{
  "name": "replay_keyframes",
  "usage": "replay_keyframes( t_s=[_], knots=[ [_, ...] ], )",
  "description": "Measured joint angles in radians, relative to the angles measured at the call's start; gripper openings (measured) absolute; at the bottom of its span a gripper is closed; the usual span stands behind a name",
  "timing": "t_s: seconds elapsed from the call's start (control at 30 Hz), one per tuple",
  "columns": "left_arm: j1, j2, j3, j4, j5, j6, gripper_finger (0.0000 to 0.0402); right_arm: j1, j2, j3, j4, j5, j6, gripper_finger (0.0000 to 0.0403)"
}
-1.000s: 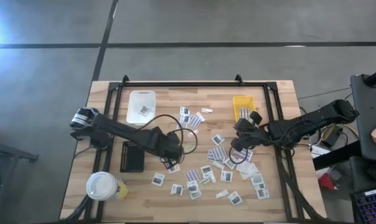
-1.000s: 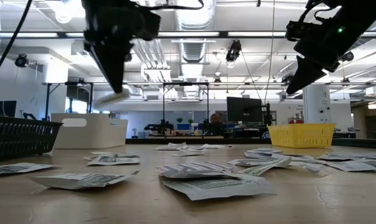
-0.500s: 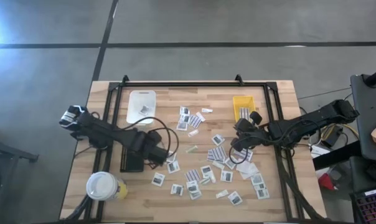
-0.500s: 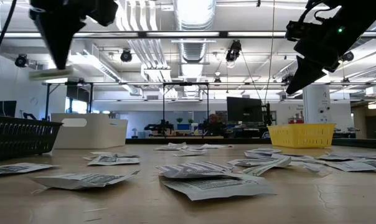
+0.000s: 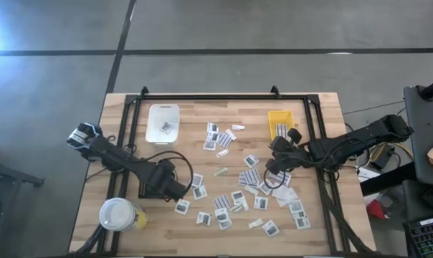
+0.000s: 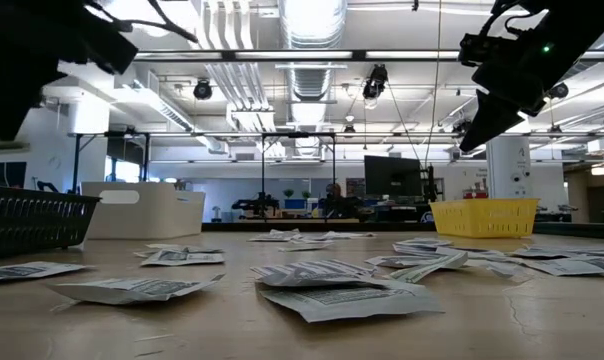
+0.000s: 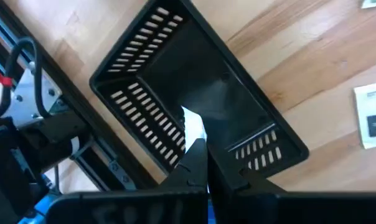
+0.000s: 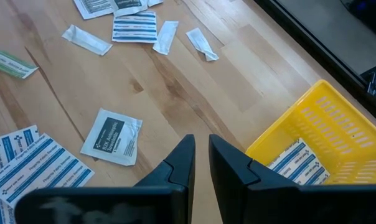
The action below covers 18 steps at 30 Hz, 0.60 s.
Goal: Pick & Place First Aid Supplies
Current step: Put the green bandage pack into the black bin
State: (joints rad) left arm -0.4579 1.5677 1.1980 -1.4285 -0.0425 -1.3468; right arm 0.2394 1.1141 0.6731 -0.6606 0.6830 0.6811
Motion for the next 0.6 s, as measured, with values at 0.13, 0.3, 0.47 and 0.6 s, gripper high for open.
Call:
replay_keyframes(
  t_s=[0.13,0.3,0.47,0.6],
  knots=[
    [-0.002,0.000,-0.048,0.070,0.003,-0.005,0.0000,0.000,0.000,0.000,0.013,0.000,0.000,0.0043],
    [-0.002,0.000,-0.117,0.147,0.003,0.013,0.0000,0.000,0.000,0.000,0.018,0.000,0.000,0.0043],
    [0.002,0.000,-0.167,0.154,0.003,0.012,0.0000,0.000,0.000,0.000,0.025,0.000,0.000,0.0043],
    [0.005,0.000,-0.190,0.157,0.002,0.023,0.0000,0.000,0.000,0.000,0.029,0.000,0.000,0.0043]
  ],
)
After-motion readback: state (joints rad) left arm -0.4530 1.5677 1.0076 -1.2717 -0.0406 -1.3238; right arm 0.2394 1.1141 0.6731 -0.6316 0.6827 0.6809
